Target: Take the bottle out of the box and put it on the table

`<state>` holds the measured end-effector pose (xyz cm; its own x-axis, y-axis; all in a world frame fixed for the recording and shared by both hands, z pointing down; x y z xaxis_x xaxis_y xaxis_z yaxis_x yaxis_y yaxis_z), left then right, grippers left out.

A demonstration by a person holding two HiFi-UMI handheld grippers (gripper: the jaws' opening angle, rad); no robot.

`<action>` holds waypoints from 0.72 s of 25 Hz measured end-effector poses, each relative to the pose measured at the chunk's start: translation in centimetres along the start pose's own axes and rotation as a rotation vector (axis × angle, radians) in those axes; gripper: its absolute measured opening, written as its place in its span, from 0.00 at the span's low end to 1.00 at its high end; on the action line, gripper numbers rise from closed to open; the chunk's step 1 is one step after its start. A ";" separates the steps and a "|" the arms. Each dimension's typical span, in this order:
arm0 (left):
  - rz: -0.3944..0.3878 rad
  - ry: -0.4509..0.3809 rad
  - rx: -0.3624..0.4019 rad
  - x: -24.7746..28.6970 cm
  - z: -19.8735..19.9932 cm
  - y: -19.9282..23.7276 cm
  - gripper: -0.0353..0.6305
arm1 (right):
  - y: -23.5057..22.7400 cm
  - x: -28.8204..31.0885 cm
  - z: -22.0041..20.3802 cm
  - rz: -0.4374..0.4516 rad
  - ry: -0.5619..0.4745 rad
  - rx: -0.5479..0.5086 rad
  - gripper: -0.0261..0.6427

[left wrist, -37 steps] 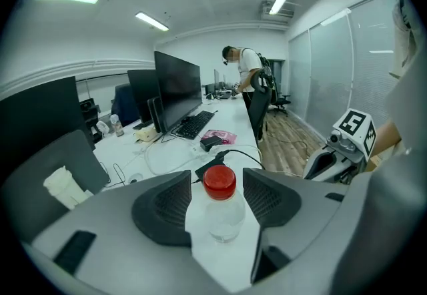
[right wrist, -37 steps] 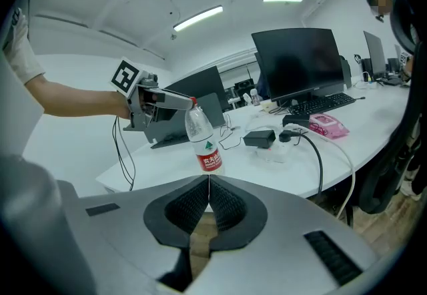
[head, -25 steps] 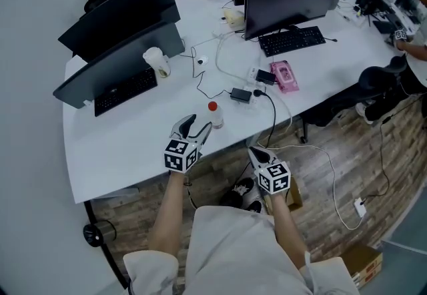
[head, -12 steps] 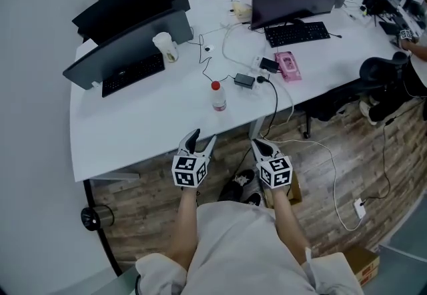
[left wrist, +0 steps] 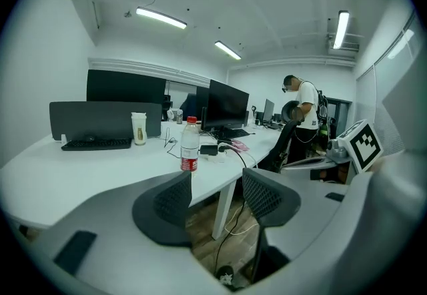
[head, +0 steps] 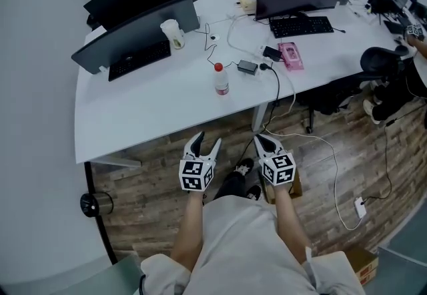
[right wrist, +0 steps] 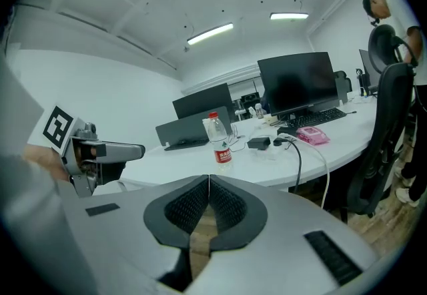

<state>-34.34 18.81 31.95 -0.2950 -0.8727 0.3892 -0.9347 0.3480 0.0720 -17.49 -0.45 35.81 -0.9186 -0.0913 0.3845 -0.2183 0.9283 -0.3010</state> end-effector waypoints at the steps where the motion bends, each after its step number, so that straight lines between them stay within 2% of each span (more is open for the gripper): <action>1: 0.007 -0.003 0.004 -0.5 -0.2 -0.2 0.43 | 0.2 -0.3 -0.2 0.003 -0.001 -0.003 0.10; 7: -0.006 -0.010 -0.030 -2.0 -1.8 -1.2 0.39 | 0.7 -1.7 -0.8 0.005 -0.013 -0.015 0.10; 12: -0.006 -0.017 0.013 -2.5 -2.6 -2.3 0.32 | 0.8 -2.5 -0.6 0.003 -0.033 -0.030 0.10; 18: -0.020 -0.030 0.040 -3.2 -3.2 -3.1 0.13 | 0.7 -3.0 -0.8 0.002 -0.049 -0.023 0.10</action>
<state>-29.85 21.59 33.46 -0.2810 -0.8896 0.3602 -0.9477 0.3165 0.0423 -14.68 0.77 35.14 -0.9342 -0.1069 0.3404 -0.2098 0.9363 -0.2816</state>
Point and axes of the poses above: the fingertips, and each gripper's own axes: x forward along the fingers, y to its left, z out of its top, the point moved 10 cm from there along -x, backward along the fingers, and after that the axes turned 2 degrees about x, right-handed, at the moved point
